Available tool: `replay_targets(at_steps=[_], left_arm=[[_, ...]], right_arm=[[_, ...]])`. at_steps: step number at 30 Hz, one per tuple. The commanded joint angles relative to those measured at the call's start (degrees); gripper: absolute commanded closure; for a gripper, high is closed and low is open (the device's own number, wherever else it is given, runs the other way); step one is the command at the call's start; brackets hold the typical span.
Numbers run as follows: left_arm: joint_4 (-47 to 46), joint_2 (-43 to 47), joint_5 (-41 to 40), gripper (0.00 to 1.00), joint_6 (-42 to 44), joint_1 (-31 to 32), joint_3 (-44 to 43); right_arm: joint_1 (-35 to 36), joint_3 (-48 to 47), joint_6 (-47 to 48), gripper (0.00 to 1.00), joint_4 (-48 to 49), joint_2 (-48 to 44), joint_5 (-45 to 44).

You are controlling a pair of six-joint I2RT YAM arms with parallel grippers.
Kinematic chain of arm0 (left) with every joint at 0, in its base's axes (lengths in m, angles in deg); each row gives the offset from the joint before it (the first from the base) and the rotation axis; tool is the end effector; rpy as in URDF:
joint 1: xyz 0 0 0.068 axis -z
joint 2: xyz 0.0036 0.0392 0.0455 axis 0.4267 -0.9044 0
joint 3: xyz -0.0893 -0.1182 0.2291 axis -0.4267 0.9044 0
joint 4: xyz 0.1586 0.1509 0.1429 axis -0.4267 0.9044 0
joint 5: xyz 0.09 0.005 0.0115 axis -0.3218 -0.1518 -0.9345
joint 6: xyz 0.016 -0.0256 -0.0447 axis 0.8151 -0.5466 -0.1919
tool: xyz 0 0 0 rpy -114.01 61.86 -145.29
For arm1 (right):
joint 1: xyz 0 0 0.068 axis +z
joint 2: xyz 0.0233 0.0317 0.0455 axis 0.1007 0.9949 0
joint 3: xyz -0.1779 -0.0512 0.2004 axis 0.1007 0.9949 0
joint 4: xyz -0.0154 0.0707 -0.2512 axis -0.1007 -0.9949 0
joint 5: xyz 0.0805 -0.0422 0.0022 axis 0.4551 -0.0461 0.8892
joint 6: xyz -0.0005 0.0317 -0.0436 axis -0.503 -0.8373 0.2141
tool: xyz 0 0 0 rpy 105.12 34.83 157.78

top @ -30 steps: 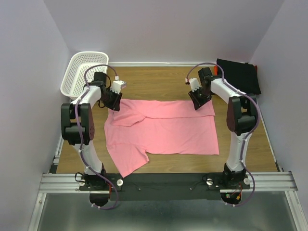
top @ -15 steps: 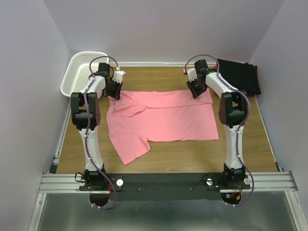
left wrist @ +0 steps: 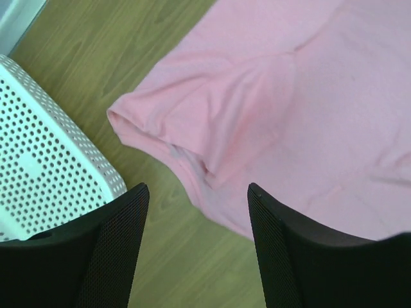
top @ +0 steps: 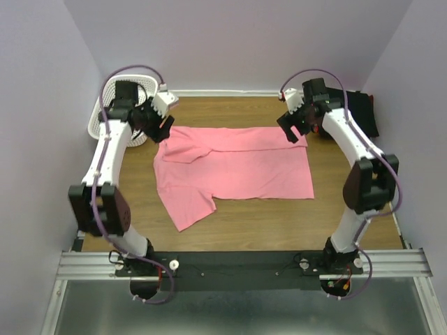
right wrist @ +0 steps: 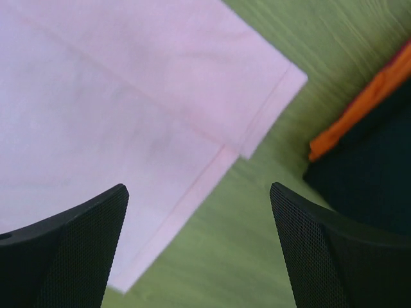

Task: Fold and stack the t-shirts
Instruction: Fold the flattened tshirt in 1/3 of the way, then grap the side of the flattened tshirt closest away from the robot with both arms

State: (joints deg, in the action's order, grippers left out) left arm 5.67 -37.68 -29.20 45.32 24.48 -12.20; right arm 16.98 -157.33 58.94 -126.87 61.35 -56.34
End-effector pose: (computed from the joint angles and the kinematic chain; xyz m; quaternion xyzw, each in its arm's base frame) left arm 0.3703 -0.0117 0.3316 0.3608 0.8468 -0.1153 0.3734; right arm 0.4148 0.0857 0.2714 -0.3443 0.8966 0.0048 0.2785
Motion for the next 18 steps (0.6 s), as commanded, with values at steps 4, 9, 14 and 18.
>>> replay_targets(at_steps=[4, 9, 14, 18], left_arm=[[4.9, 16.9, 0.8, 0.31, 16.5, -0.4, 25.6], [3.5, 22.0, -3.6, 0.34, 20.0, 0.1, 35.5], [2.0, 23.5, -4.7, 0.35, 20.2, 0.4, 40.1], [0.4, 23.4, -5.9, 0.36, 20.0, 0.6, 42.7]], right_arm=[[0.7, 23.3, 10.0, 0.13, -6.2, -14.8, 3.6], [1.8, 34.9, 12.8, 0.29, -6.1, -21.1, 1.6], [2.0, 42.1, 15.0, 0.36, -3.4, -23.9, -1.4], [2.1, 44.7, 15.7, 0.42, -1.4, -23.9, -2.5]])
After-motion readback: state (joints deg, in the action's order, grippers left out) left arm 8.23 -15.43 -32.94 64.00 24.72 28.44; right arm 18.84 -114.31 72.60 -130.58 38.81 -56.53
